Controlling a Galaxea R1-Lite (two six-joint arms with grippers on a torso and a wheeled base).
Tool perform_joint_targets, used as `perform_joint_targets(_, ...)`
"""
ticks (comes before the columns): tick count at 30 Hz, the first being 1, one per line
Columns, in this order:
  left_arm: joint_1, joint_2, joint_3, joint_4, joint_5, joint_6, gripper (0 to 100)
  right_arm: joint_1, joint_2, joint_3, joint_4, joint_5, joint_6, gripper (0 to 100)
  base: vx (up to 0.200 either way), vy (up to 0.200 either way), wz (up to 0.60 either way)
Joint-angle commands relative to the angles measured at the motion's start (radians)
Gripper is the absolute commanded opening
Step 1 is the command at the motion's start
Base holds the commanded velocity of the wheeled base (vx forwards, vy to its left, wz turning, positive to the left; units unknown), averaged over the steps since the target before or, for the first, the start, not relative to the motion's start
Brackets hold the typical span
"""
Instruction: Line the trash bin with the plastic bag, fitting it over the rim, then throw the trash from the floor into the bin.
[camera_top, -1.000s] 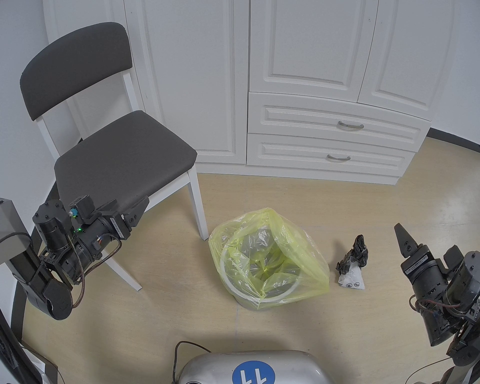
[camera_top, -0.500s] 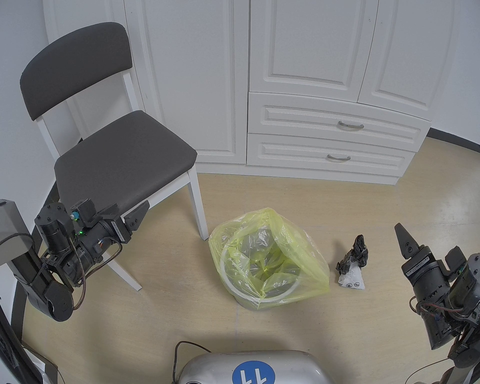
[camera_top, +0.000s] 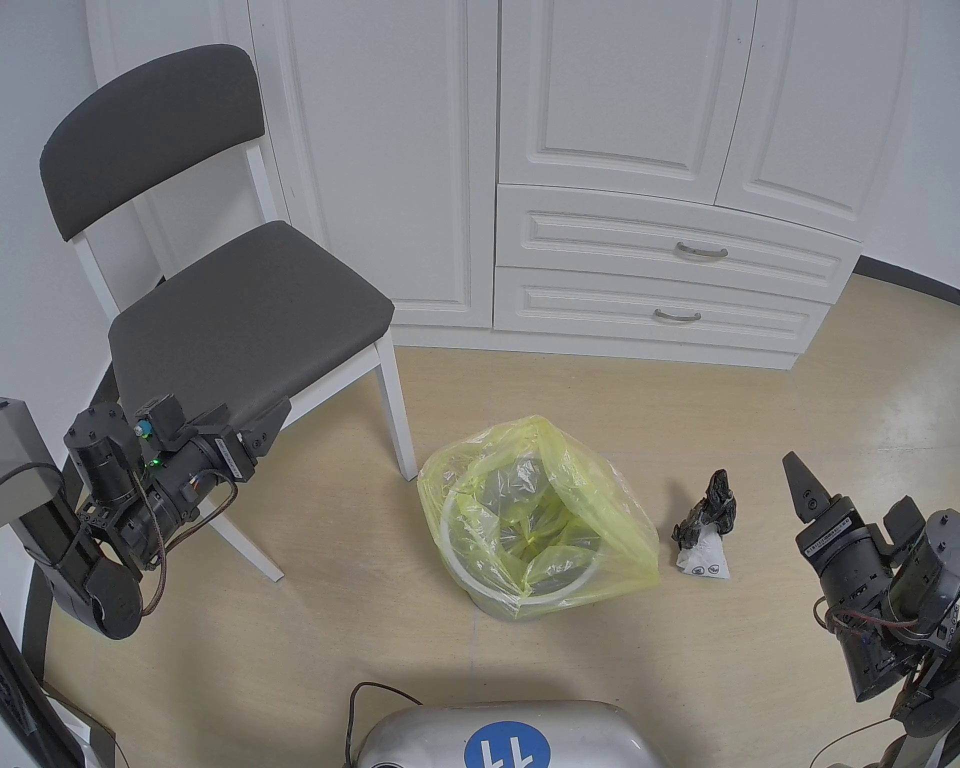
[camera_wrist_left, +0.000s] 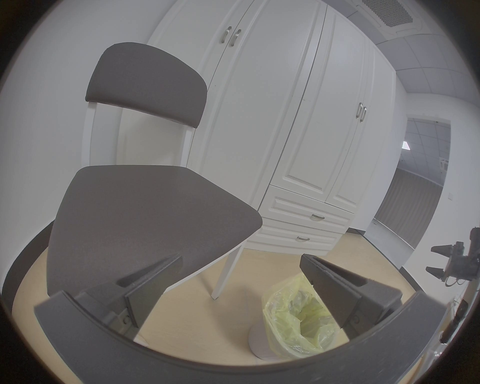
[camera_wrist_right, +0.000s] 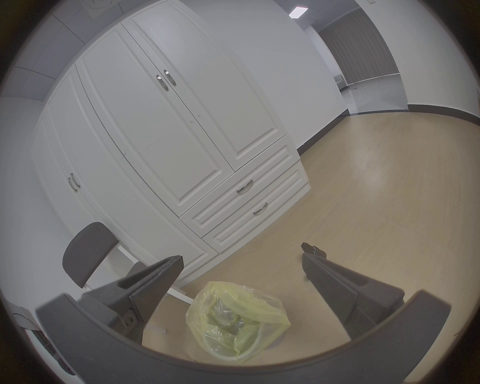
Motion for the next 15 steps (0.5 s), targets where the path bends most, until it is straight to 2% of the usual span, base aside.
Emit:
perform_joint_targets(1,0.016,-0.001,-0.001,0.0,-0.001,0.0,100,0.005,0.004,0.001,-0.001,-0.001,0.0,100,0.0,0.0,0.0)
perform_joint_targets(8,0.021,0.01,-0.01,0.0,-0.005,0.002,100,0.097,0.034,0.001,-0.001,-0.05,0.001,100,0.0,0.0,0.0)
perform_joint_targets(15,0.018,0.002,-0.011,0.0,-0.004,0.006,100,0.105,0.014,0.033,-0.023,-0.055,-0.008,100,0.0,0.0,0.0)
